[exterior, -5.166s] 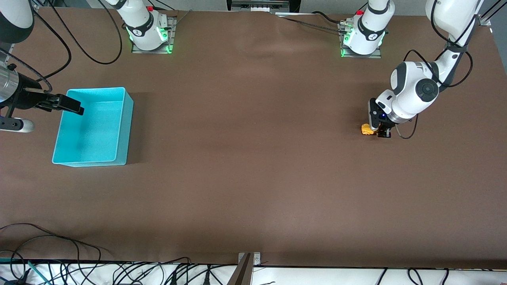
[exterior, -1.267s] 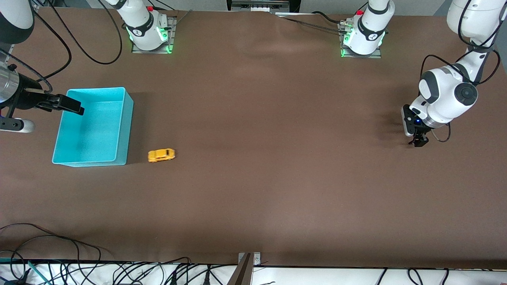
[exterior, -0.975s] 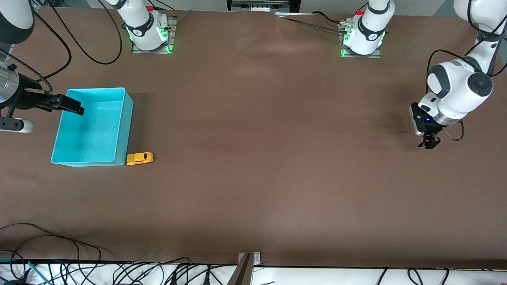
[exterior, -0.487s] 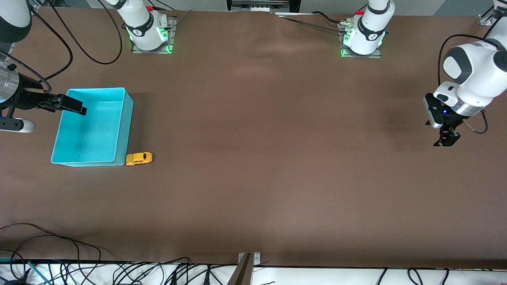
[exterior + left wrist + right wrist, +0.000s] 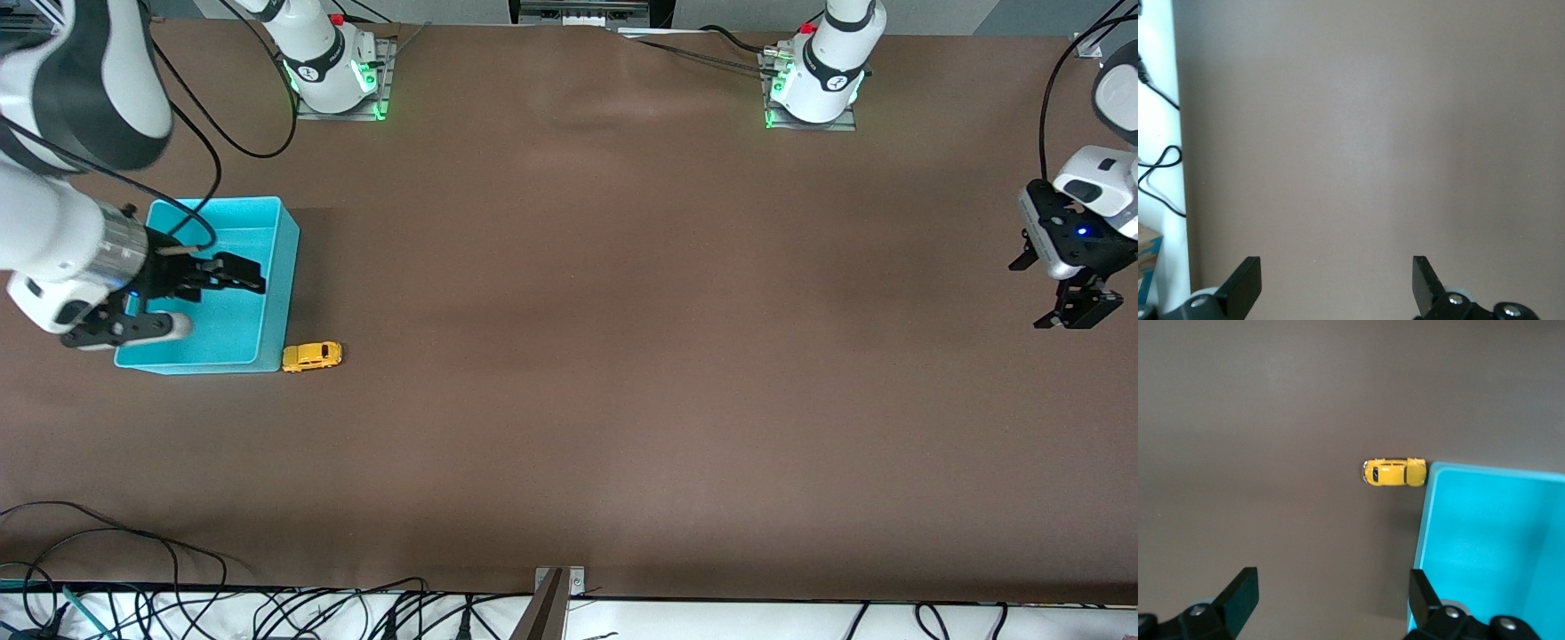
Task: Wind up and store yellow beetle car
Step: 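Grasp the yellow car beside the bin with the right gripper while the left gripper withdraws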
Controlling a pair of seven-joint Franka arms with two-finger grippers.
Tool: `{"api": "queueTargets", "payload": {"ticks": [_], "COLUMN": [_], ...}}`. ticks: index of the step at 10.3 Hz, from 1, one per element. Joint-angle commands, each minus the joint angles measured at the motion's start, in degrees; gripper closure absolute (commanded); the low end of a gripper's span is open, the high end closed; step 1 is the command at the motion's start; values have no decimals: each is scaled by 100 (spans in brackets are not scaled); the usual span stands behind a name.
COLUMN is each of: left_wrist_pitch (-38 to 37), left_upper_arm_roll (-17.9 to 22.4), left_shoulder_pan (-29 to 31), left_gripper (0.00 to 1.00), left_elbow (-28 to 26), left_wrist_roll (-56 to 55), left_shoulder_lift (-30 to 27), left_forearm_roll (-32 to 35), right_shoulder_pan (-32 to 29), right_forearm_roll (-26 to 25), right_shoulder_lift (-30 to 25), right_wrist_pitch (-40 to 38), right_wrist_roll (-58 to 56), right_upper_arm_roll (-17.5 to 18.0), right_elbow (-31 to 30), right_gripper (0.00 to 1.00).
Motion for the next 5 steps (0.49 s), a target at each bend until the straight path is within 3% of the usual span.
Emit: {"api": "queueTargets", "payload": {"ticks": [1,5], "left_wrist_pitch": [-886,-3075], "left_upper_arm_roll": [19,-34], "left_shoulder_pan": [-25,-33], "left_gripper": [0,0], "left_elbow": [666,2099], "left_wrist_roll": [-485,-2014], "left_shoulder_lift": [51,77], "left_forearm_roll": [-89,25], "right_shoulder_pan": [-3,-82], "right_forearm_roll": [106,123], "right_shoulder_lift": [453,1376], "right_wrist_pitch": [453,1324], "right_wrist_roll": [-1559,-5363], "right_upper_arm_roll": [-26,-26], "right_elbow": [36,36], "right_gripper": [0,0]}}
